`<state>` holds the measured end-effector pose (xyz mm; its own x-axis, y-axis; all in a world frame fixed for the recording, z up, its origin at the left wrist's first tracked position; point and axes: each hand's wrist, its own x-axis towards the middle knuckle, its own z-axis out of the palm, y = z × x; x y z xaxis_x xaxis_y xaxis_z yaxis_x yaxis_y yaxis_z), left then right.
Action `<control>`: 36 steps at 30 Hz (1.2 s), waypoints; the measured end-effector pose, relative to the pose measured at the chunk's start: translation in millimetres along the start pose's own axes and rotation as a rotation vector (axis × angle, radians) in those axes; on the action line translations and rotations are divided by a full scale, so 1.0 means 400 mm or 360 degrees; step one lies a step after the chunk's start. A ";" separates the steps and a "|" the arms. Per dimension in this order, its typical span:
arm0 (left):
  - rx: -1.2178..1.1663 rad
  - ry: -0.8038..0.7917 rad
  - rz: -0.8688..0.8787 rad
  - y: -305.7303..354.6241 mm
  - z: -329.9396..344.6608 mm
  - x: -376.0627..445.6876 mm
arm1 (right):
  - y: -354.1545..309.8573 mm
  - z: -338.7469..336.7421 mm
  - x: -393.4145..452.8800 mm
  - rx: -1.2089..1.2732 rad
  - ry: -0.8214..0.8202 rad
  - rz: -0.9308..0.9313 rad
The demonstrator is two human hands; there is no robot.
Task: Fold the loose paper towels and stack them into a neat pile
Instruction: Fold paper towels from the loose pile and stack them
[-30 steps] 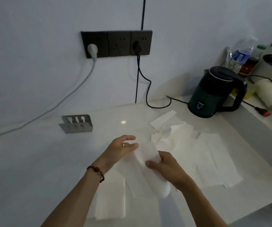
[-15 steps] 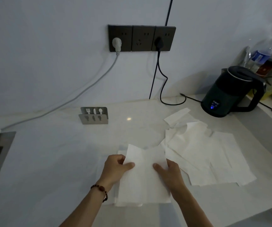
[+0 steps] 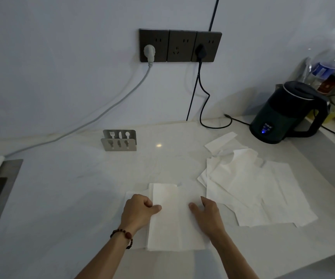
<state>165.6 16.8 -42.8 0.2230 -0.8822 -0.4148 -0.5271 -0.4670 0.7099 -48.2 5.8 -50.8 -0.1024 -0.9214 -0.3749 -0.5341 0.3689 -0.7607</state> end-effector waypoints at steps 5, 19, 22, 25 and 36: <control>-0.0040 0.0059 -0.0033 -0.002 0.002 0.005 | -0.007 -0.001 0.004 -0.0029 0.0009 -0.0032; 0.0073 0.0079 -0.0091 -0.018 0.006 0.008 | -0.026 -0.003 0.009 -0.0085 0.0025 -0.0010; 0.0095 0.0083 -0.0092 -0.019 0.008 0.008 | -0.030 -0.001 0.011 -0.0078 0.0012 -0.0015; 0.0116 0.0081 -0.0092 -0.020 0.008 0.011 | -0.025 0.003 0.019 -0.0045 0.0013 0.0023; 0.0447 0.0384 -0.0073 -0.054 -0.040 -0.014 | -0.024 0.052 -0.023 -0.1050 0.0423 -0.0934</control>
<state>188.9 30.8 -46.6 0.4205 -0.8653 -0.2727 -0.7091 -0.5010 0.4962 -24.8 13.4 -50.8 0.1904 -0.9666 0.1716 -0.9233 -0.2357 -0.3032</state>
